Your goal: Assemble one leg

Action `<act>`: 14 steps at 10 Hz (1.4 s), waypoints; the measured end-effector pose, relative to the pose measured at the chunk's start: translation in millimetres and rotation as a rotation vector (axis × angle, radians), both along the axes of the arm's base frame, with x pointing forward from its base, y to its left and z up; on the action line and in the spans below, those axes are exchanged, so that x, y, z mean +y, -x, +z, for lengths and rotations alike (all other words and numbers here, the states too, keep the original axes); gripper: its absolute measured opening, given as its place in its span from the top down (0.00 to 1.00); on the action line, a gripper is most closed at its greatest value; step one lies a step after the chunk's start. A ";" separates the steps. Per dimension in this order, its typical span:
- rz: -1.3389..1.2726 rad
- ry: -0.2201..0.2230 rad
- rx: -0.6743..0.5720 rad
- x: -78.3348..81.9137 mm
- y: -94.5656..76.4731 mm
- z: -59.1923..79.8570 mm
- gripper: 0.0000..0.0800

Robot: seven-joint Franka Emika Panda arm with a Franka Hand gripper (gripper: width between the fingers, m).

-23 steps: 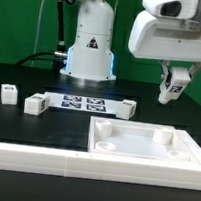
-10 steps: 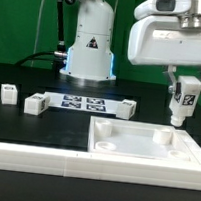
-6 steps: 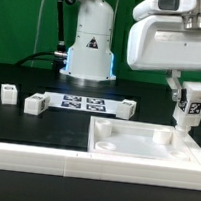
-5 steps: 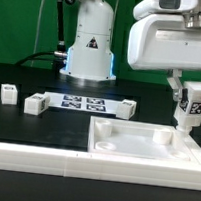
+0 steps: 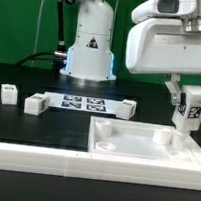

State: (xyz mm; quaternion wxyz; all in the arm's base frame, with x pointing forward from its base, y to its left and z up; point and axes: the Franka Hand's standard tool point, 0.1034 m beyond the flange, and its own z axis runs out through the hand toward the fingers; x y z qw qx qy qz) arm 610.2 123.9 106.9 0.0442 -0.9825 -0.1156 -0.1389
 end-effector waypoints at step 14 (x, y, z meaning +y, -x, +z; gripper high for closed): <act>-0.015 -0.016 -0.107 -7.2 -13.2 -29.4 0.64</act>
Offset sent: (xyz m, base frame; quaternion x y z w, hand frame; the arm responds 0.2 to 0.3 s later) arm 0.0156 -0.0065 -0.0066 0.0027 0.0055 0.0001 1.0000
